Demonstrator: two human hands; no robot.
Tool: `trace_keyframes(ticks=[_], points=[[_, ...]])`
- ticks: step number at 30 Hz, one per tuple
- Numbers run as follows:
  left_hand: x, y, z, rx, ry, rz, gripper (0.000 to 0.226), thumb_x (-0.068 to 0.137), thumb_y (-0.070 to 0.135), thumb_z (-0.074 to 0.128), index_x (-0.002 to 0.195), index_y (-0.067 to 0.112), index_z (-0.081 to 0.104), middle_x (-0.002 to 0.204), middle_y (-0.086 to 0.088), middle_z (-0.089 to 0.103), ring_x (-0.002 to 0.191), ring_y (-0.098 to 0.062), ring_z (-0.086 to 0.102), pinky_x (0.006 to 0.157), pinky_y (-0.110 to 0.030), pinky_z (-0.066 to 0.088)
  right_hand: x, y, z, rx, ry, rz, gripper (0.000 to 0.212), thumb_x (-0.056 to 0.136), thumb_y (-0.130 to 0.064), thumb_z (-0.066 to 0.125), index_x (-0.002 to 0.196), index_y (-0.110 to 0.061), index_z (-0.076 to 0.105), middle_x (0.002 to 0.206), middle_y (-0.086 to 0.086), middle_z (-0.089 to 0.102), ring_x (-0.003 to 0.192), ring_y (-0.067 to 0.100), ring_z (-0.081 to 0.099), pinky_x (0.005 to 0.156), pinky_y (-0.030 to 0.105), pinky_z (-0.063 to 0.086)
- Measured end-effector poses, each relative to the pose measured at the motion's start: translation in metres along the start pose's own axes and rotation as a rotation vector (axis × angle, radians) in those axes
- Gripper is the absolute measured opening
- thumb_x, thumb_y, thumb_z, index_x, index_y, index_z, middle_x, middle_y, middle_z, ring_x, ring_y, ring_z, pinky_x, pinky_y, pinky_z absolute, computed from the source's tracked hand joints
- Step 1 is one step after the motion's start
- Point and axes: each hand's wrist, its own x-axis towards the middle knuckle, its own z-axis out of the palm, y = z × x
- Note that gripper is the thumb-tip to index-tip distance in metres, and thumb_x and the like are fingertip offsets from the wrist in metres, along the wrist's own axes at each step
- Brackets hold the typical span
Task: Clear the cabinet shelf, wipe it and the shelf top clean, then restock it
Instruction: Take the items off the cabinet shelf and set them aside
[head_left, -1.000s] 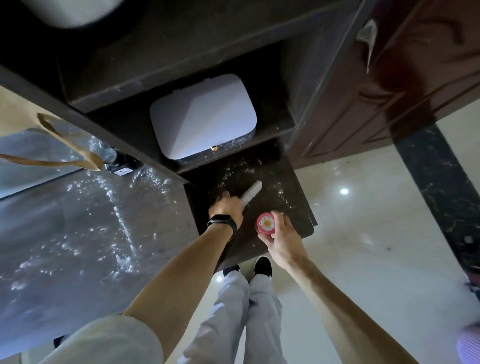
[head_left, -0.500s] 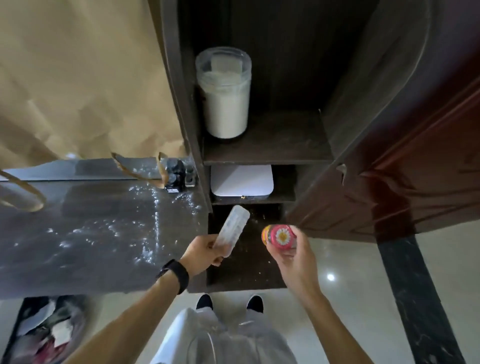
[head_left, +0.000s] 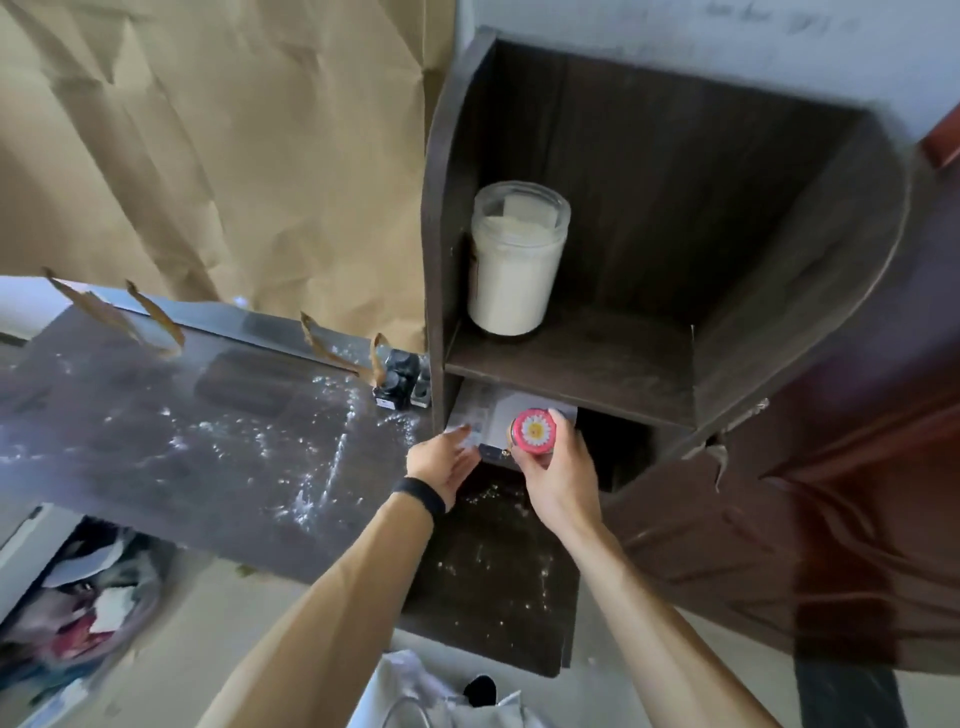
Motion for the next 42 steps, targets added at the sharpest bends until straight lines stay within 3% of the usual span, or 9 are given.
trace_keyframes(ticks=[2, 5, 14, 19, 25, 28, 31, 35, 42], points=[[0.001, -0.009, 0.005, -0.132, 0.021, -0.025, 0.016, 0.097, 0.009, 0.058, 0.111, 0.002, 0.061, 0.084, -0.013, 0.064, 0.071, -0.02, 0.064, 0.066, -0.026, 0.058, 0.006, 0.001, 0.004, -0.008, -0.025, 0.005, 0.067, 0.089, -0.041, 0.068, 0.145, -0.024, 0.035, 0.143, 0.004, 0.049, 0.128, 0.019, 0.05, 0.096, 0.025, 0.042], [0.002, -0.024, 0.008, -0.153, 0.067, -0.009, 0.016, 0.097, 0.013, 0.06, 0.11, 0.004, 0.059, 0.096, -0.014, 0.066, 0.08, -0.021, 0.066, 0.079, -0.032, 0.058, 0.012, 0.005, 0.01, -0.002, -0.045, 0.014, 0.069, 0.089, -0.043, 0.068, 0.145, -0.02, 0.036, 0.141, 0.006, 0.052, 0.126, 0.021, 0.052, 0.094, 0.021, 0.039], [0.01, -0.022, 0.011, 0.027, 0.202, 0.053, 0.019, 0.088, 0.029, 0.074, 0.095, 0.012, 0.071, 0.077, 0.0, 0.068, 0.067, -0.017, 0.06, 0.055, -0.029, 0.046, 0.026, 0.004, 0.021, -0.086, -0.1, 0.012, 0.073, 0.085, -0.051, 0.068, 0.144, -0.017, 0.04, 0.137, 0.006, 0.058, 0.125, 0.024, 0.055, 0.1, 0.031, 0.044], [0.014, -0.014, 0.013, 0.06, 0.216, 0.049, 0.021, 0.086, 0.029, 0.075, 0.08, 0.009, 0.074, 0.073, -0.003, 0.071, 0.063, -0.018, 0.062, 0.055, -0.026, 0.046, 0.027, -0.002, 0.023, -0.125, -0.083, -0.007, 0.072, 0.087, -0.049, 0.067, 0.144, -0.016, 0.038, 0.138, 0.006, 0.057, 0.126, 0.023, 0.055, 0.098, 0.031, 0.044], [0.01, -0.011, 0.006, 0.116, 0.169, 0.075, 0.02, 0.086, 0.031, 0.074, 0.089, 0.011, 0.075, 0.081, 0.0, 0.074, 0.071, -0.016, 0.066, 0.056, -0.025, 0.046, 0.024, -0.001, 0.025, -0.102, -0.072, -0.02, 0.076, 0.085, -0.043, 0.071, 0.146, -0.012, 0.036, 0.142, 0.008, 0.054, 0.129, 0.024, 0.052, 0.098, 0.029, 0.043], [0.004, -0.009, -0.002, 0.244, 0.078, 0.095, 0.031, 0.083, 0.049, 0.073, 0.092, 0.02, 0.068, 0.088, 0.005, 0.073, 0.081, -0.017, 0.069, 0.063, -0.028, 0.049, 0.02, -0.002, 0.024, -0.06, -0.074, 0.008, 0.084, 0.081, -0.039, 0.077, 0.147, -0.01, 0.033, 0.14, 0.009, 0.054, 0.123, 0.025, 0.057, 0.09, 0.026, 0.043], [0.007, -0.013, -0.029, 0.398, 0.016, 0.078, 0.04, 0.081, 0.058, 0.071, 0.102, 0.025, 0.066, 0.097, 0.006, 0.073, 0.084, -0.016, 0.07, 0.069, -0.028, 0.051, 0.001, 0.008, 0.027, -0.007, 0.053, 0.03, 0.076, 0.084, -0.03, 0.075, 0.145, -0.012, 0.035, 0.139, 0.013, 0.05, 0.109, 0.026, 0.064, 0.081, 0.025, 0.047], [0.022, -0.018, -0.092, 0.566, 0.153, 0.182, 0.044, 0.074, 0.057, 0.074, 0.103, 0.027, 0.063, 0.098, 0.007, 0.071, 0.085, -0.012, 0.067, 0.079, -0.029, 0.054, -0.047, 0.025, 0.057, 0.022, 0.009, 0.054, 0.057, 0.087, -0.023, 0.071, 0.137, -0.021, 0.043, 0.128, 0.0, 0.052, 0.08, -0.001, 0.064, 0.07, 0.027, 0.056], [0.054, 0.018, -0.162, 1.091, 0.075, 0.328, 0.064, 0.081, 0.049, 0.072, 0.134, 0.023, 0.048, 0.13, 0.002, 0.054, 0.117, -0.014, 0.054, 0.098, -0.027, 0.045, -0.075, -0.004, 0.141, -0.074, -0.363, 0.12, 0.05, 0.093, -0.034, 0.059, 0.14, -0.03, 0.044, 0.142, -0.01, 0.046, 0.122, 0.002, 0.049, 0.1, 0.02, 0.043]])
